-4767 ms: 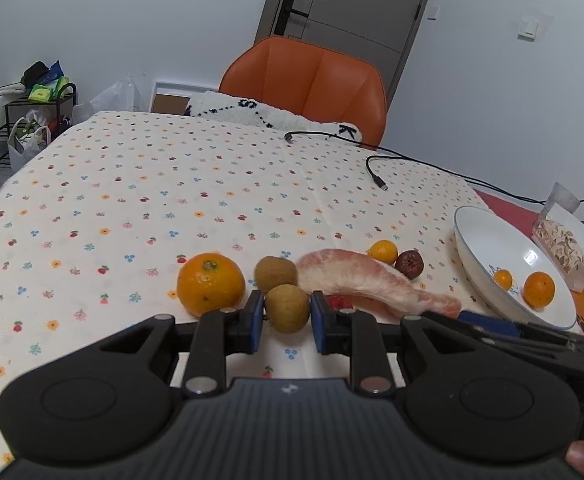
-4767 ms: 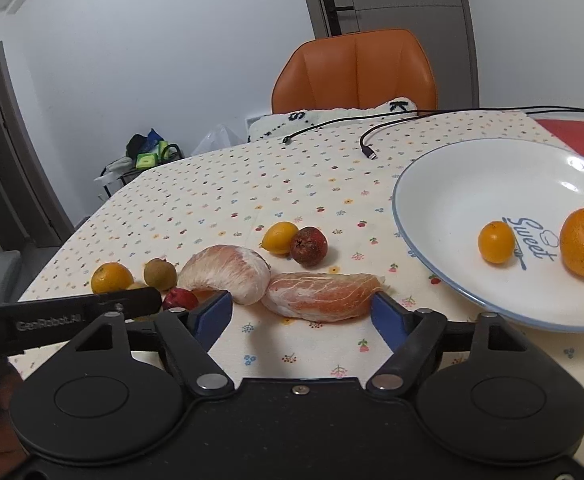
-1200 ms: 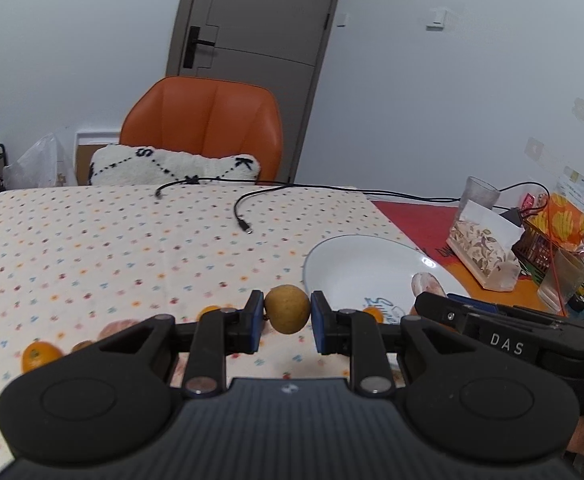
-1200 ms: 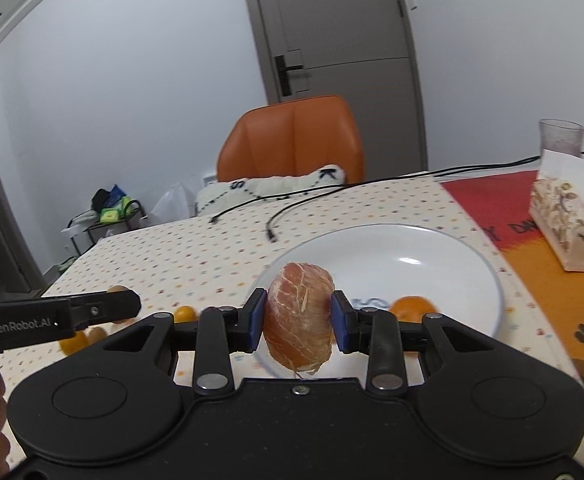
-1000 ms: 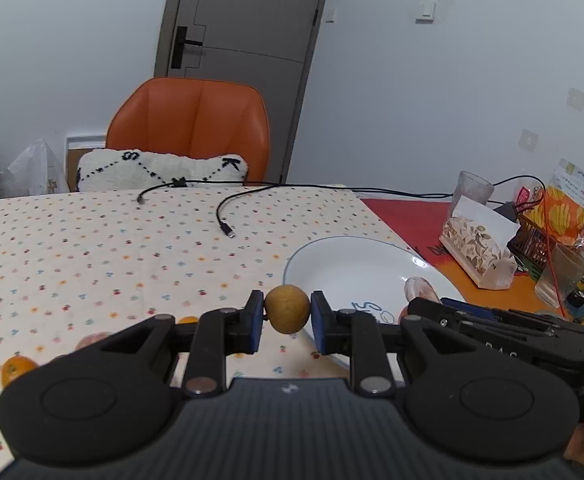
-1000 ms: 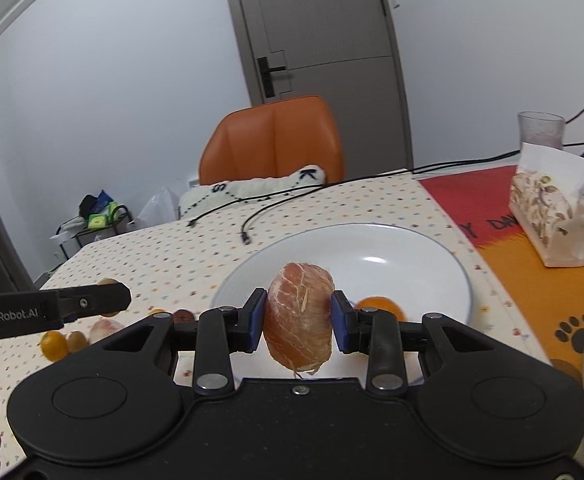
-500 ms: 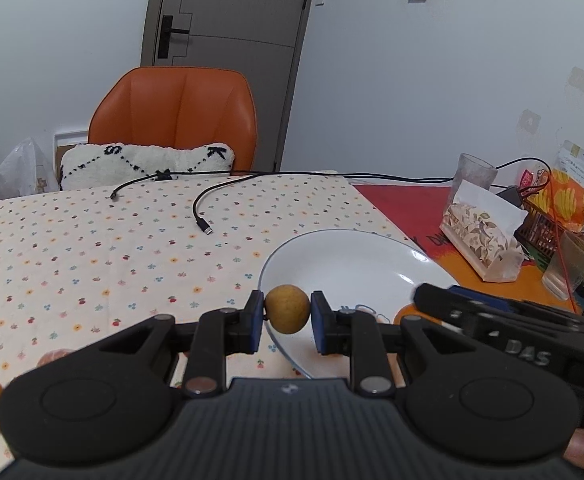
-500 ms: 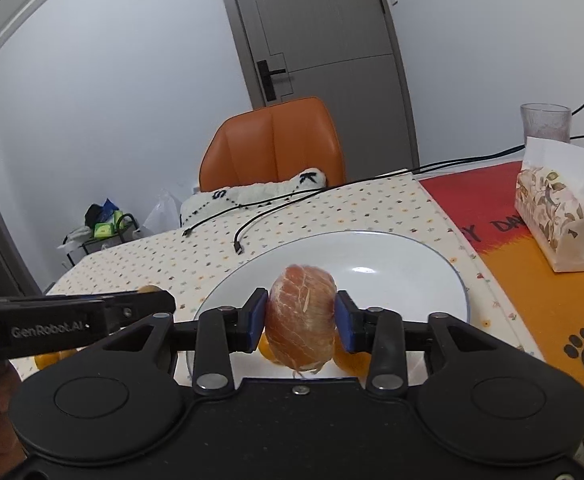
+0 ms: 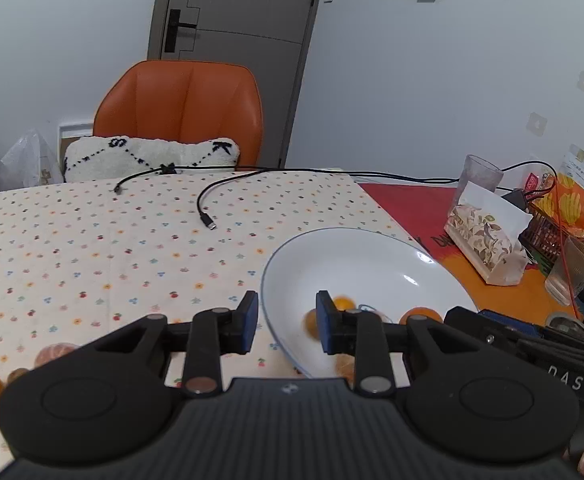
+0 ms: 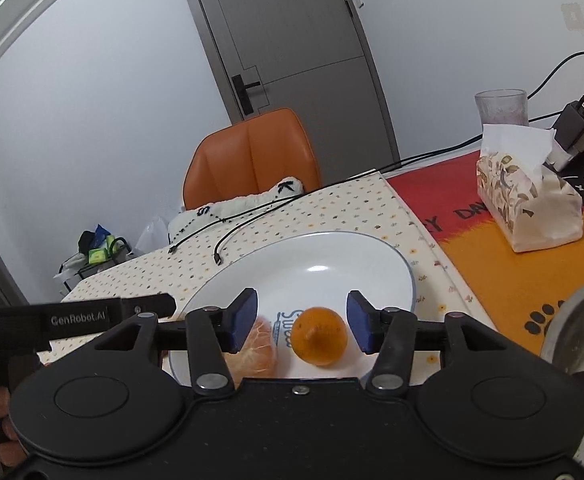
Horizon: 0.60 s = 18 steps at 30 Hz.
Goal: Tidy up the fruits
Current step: 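Open the right tool releasing the pomelo segment while the left tool drops the kiwi into the bowl, then withdraw both open tools from the bowl toward the loose fruits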
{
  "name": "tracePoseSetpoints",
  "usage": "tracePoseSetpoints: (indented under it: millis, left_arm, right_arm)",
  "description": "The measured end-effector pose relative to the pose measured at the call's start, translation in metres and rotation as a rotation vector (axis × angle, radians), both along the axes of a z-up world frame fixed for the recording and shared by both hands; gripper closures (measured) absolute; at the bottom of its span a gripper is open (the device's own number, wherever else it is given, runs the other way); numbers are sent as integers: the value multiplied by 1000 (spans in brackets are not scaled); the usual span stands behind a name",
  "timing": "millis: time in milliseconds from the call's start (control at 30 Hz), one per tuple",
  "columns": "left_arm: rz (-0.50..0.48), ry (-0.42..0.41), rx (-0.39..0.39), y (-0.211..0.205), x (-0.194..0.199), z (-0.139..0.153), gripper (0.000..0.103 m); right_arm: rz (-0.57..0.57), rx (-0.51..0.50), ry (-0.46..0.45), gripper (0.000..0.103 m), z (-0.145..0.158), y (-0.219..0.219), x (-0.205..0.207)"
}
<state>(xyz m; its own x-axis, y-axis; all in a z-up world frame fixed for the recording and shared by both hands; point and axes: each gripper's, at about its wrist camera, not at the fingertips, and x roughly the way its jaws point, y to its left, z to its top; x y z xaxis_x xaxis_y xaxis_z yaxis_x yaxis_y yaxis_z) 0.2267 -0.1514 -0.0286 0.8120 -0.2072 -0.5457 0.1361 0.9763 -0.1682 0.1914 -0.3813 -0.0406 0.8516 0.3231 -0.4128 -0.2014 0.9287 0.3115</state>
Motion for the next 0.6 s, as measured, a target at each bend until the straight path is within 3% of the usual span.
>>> tracePoseSetpoints:
  millis: [133,300,400,600]
  left_arm:
    - [15,8,3,7,-6,2,69]
    - [50,-7,-3,19,-18,6,41]
    - [62,-17,1,25,-25,8,31]
    - [113,-27,17,42,-37,11,21]
  right_arm:
    - [6,0,7,49,-3,3,-2]
    - [18,-8,16,47,-5,10,-7]
    - [21,-18,13,42,-3,16,-11]
    - [21,-28,12,32,-2,26,-18]
